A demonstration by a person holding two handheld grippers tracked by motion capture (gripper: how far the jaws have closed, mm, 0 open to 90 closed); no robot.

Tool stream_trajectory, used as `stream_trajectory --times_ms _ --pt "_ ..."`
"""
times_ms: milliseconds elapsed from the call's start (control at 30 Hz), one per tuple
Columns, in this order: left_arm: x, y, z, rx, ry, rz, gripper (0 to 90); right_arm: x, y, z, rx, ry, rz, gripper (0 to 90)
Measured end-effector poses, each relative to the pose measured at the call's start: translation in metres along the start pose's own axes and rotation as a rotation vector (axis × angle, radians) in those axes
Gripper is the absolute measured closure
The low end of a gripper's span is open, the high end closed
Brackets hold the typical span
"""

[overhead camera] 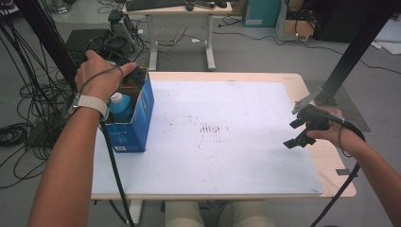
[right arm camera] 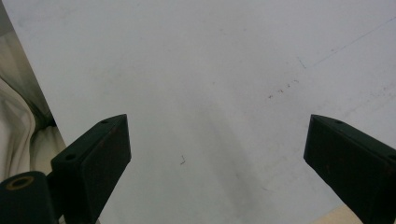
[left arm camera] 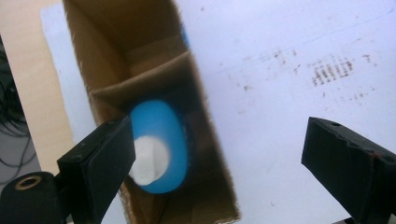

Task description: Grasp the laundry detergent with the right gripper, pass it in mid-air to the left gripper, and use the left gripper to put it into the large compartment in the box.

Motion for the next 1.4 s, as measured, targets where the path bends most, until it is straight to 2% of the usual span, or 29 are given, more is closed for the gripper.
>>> stream_trajectory --times_ms 200,267,300,333,467,533,667,733,900,1200,1267,1400 --pt "-0.006 0.011 -0.030 0.009 -0.126 -0.011 9.7 0.000 0.004 0.000 0.007 -0.001 -0.006 7.2" --pt "-0.006 0.012 -0.040 0.013 -0.158 -0.010 9.2 0.001 0.005 -0.001 0.008 -0.006 -0.010 7.2" --pt "-0.007 0.014 -0.045 0.015 -0.190 -0.009 9.3 0.001 0.006 0.000 0.009 -0.021 -0.002 7.2" --pt "-0.007 0.014 -0.051 0.029 -0.204 -0.013 9.3 0.003 0.008 0.002 0.009 -0.048 0.017 7.2" --pt "-0.007 0.014 -0.070 0.041 -0.261 -0.013 9.3 0.004 0.009 0.003 0.006 -0.056 0.016 7.2" --pt "-0.007 0.012 -0.079 0.051 -0.305 0.001 9.4 0.004 0.009 0.003 0.008 -0.055 0.017 7.2" --pt "-0.005 0.007 -0.095 0.071 -0.362 0.009 9.5 0.004 0.010 0.004 0.007 -0.056 0.014 7.2" --pt "-0.004 0.005 -0.101 0.084 -0.417 0.028 9.5 0.004 0.011 0.004 0.008 -0.054 0.014 7.2" --pt "0.000 -0.002 -0.111 0.074 -0.511 0.077 9.8 0.004 0.012 0.004 0.010 -0.060 0.010 7.2" --pt "0.003 -0.013 -0.123 0.087 -0.576 0.094 9.7 0.004 0.016 0.006 0.008 -0.062 0.002 7.2" --pt "0.004 -0.016 -0.126 0.088 -0.588 0.097 9.7 0.005 0.018 0.005 0.008 -0.050 0.031 7.2" --pt "0.007 -0.022 -0.131 0.093 -0.625 0.102 9.7 0.005 0.018 0.005 0.007 -0.055 0.024 7.2"
Point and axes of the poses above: each handheld gripper's, and its own axes: y roughly backward along the jaws, x roughly out of its underside, z roughly to its left, the point moved 6 cm from there along -y, roughly forward along the jaws, and after that the axes turned 9 degrees about y, right-handed, at the moved point
